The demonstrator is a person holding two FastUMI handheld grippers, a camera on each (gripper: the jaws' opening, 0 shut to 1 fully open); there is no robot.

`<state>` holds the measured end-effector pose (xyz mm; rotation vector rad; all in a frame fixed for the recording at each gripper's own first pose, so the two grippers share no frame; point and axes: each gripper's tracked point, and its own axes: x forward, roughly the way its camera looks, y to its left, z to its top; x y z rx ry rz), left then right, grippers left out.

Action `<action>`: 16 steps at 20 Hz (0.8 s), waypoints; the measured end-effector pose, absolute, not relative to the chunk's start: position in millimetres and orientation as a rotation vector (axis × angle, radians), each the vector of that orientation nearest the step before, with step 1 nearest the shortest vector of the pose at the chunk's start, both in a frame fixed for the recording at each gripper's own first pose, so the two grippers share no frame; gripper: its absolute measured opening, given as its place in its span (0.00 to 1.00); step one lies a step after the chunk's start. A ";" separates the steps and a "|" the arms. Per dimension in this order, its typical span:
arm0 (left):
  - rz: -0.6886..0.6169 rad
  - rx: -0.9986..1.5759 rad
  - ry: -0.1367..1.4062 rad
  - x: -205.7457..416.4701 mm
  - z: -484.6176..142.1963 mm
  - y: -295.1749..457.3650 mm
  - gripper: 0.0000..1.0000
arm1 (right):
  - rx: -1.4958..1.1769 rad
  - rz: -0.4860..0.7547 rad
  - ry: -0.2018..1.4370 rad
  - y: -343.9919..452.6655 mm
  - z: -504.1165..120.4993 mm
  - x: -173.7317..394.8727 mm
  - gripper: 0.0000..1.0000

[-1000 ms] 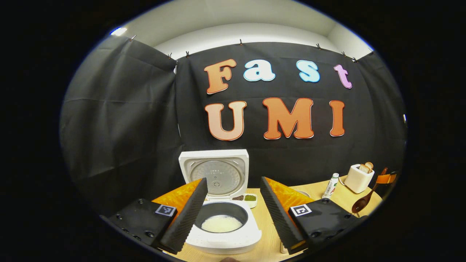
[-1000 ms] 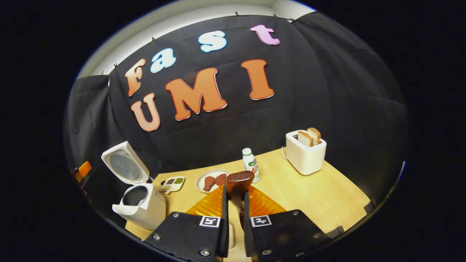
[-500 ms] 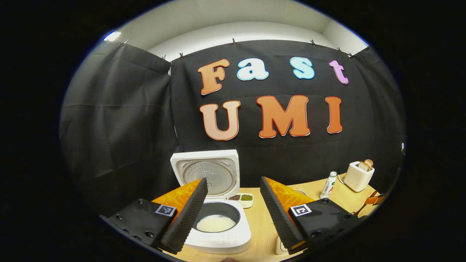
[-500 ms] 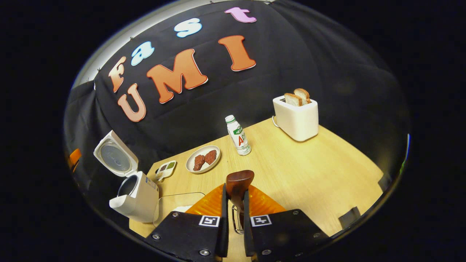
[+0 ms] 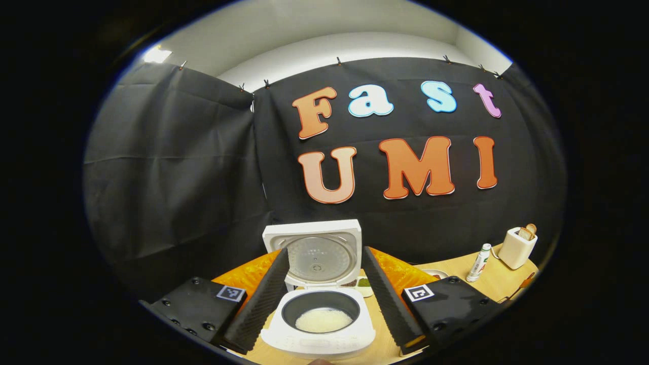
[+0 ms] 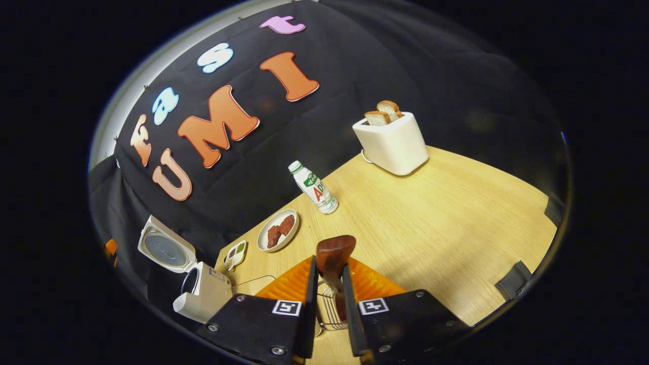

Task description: Close the left gripper, press the button to open the rice cooker; take a wooden spoon from the chopstick holder with the right hand, scoop a spoonful of rice and pour it into the rice cooker, then put the wooden spoon back into the chopstick holder.

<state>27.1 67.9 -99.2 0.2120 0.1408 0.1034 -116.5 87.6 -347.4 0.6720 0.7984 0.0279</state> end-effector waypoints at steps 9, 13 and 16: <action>0.085 0.051 0.195 127.5 -68.6 115.4 0.98 | 0.490 -0.068 0.693 20.5 -296.5 -101.9 0.95; 0.051 0.043 0.270 200.5 -81.4 125.0 0.98 | 0.372 -0.070 0.562 0.2 -228.4 -89.7 0.95; 0.057 0.080 0.351 249.3 -116.0 130.9 0.97 | 0.323 -0.060 0.481 0.4 -178.9 -87.3 1.00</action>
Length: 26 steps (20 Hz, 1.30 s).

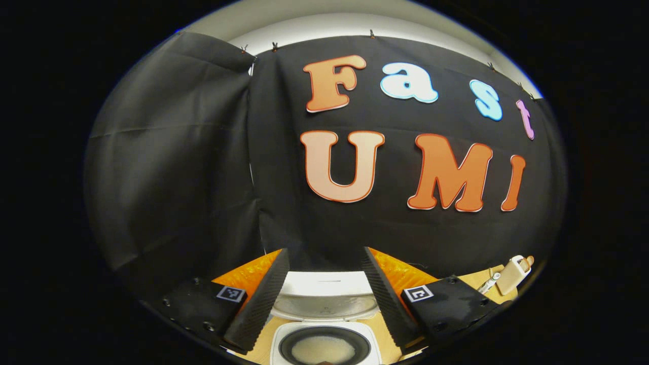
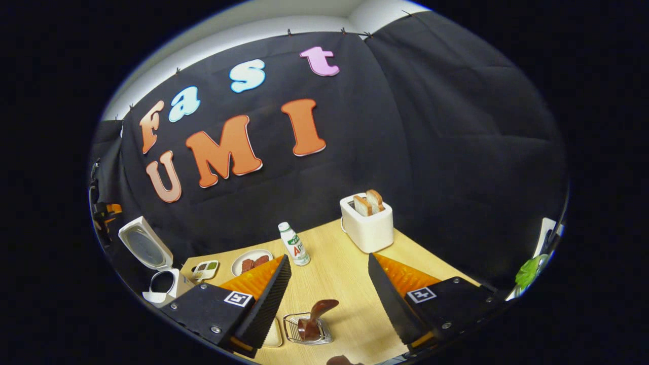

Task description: Close the left gripper, press the button to open the rice cooker; take a wooden spoon from the chopstick holder with the right hand, scoop a spoonful of rice and pour it into the rice cooker, then put the wooden spoon back into the chopstick holder.

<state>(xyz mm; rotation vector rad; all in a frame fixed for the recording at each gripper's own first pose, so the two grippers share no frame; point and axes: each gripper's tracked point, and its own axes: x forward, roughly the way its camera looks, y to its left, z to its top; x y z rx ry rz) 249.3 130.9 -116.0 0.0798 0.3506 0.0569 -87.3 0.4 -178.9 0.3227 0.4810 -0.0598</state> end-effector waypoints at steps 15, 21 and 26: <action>-0.055 0.073 0.526 141.8 -211.1 117.2 0.99 | 0.294 0.054 0.460 62.8 -155.2 -94.3 0.95; 0.001 -0.022 0.806 28.4 -341.0 119.8 0.99 | 0.278 0.178 0.482 106.2 -159.3 -84.2 0.95; 0.010 0.131 0.764 22.7 -344.9 117.4 1.00 | 0.283 0.254 0.500 131.4 -160.8 -83.6 0.95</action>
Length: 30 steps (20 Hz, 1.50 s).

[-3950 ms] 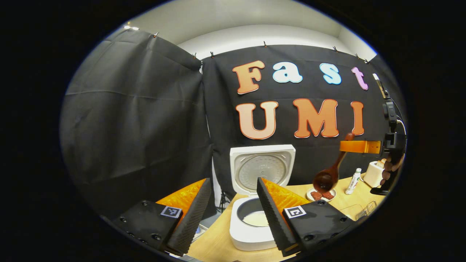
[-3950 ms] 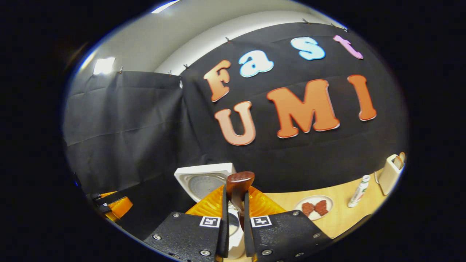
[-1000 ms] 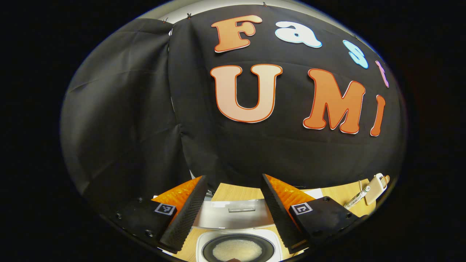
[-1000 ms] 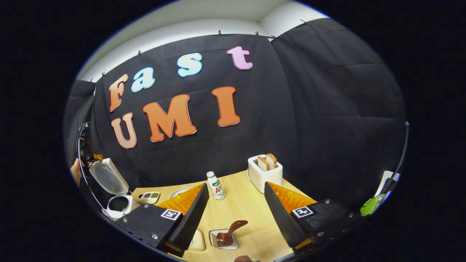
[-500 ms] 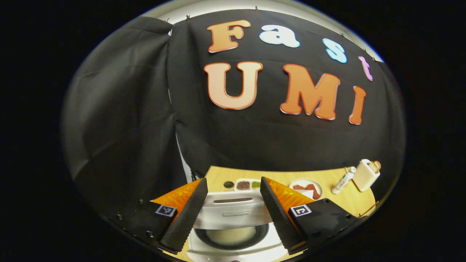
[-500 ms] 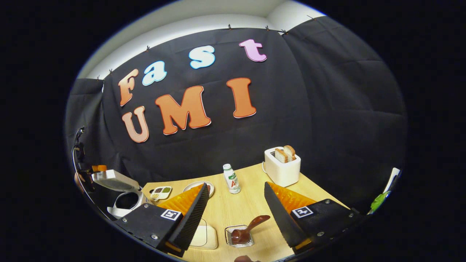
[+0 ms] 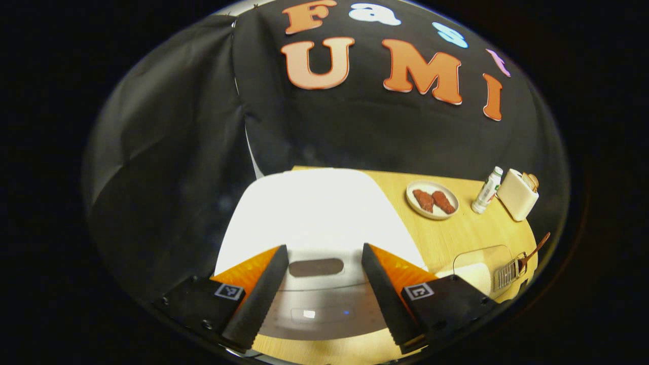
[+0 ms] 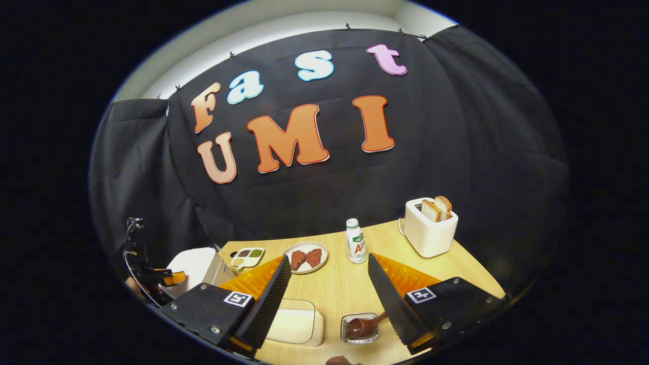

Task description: Close the left gripper, press the button to open the rice cooker; take a wooden spoon from the chopstick holder with the right hand, scoop a spoonful of rice and pour it into the rice cooker, then put the wooden spoon back into the chopstick holder.

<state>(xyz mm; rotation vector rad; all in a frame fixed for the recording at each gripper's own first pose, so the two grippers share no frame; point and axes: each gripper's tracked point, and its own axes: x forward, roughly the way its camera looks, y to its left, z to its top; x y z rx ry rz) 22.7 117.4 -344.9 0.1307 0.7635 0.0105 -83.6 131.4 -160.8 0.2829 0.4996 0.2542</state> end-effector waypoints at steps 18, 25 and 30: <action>-0.005 0.177 0.321 40.8 -141.7 59.3 1.00 | 0.170 0.261 0.287 127.7 -80.7 -56.3 0.95; -0.072 0.071 0.065 19.2 -6.7 11.5 1.00 | 0.162 0.300 0.104 145.3 -1.3 -33.4 0.95; -0.048 0.022 -0.041 0.6 44.7 6.9 1.00 | 0.166 0.347 0.017 164.5 39.8 -25.8 0.95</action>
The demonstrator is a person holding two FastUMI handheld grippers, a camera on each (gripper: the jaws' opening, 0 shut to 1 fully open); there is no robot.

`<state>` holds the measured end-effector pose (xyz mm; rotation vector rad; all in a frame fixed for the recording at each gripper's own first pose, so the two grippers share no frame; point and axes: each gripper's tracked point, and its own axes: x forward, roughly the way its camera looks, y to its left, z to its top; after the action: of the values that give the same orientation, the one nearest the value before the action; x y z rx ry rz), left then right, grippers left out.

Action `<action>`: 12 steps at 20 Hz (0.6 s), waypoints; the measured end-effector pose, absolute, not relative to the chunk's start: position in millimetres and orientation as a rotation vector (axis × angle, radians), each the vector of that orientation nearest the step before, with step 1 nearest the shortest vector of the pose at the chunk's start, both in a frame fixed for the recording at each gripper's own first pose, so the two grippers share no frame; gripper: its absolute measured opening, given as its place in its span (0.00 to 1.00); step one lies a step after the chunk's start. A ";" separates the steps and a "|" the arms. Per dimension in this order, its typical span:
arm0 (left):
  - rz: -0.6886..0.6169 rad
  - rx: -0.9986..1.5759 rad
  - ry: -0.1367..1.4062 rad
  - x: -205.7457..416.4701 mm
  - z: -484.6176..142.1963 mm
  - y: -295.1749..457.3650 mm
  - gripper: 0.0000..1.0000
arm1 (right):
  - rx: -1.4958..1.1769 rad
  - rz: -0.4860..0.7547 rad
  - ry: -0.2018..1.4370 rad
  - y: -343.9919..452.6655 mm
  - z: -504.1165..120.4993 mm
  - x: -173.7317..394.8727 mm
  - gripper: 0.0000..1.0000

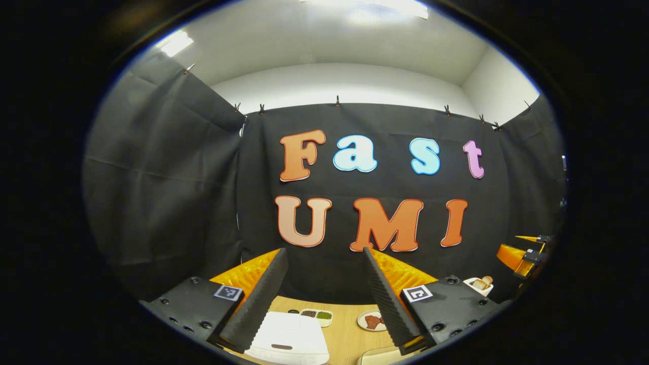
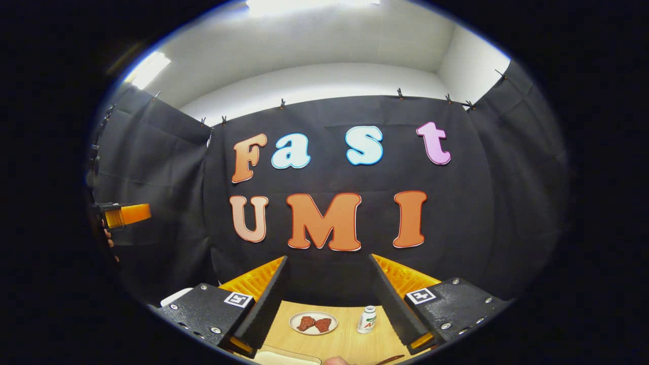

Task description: Close the left gripper, press the button to open the rice cooker; take a wooden spoon from the chopstick holder with the right hand, scoop a spoonful of rice and pour it into the rice cooker, then put the wooden spoon back into the chopstick holder.

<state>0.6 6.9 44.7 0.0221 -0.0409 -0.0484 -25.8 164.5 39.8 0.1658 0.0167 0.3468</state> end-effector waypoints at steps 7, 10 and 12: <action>-0.050 0.004 -0.039 -5.0 33.9 0.8 0.99 | 0.074 0.337 0.000 176.8 39.2 -24.1 0.95; -0.033 0.028 -0.053 -4.4 32.5 6.9 1.00 | 0.086 0.330 0.017 174.6 34.8 -25.2 0.94; -0.018 0.039 -0.052 -1.2 25.3 10.5 0.99 | 0.100 0.323 0.016 171.6 35.8 -26.0 0.94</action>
<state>-1.2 10.5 25.3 0.0392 -0.0517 -0.0184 -26.0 171.6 35.8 0.0996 0.0159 0.3230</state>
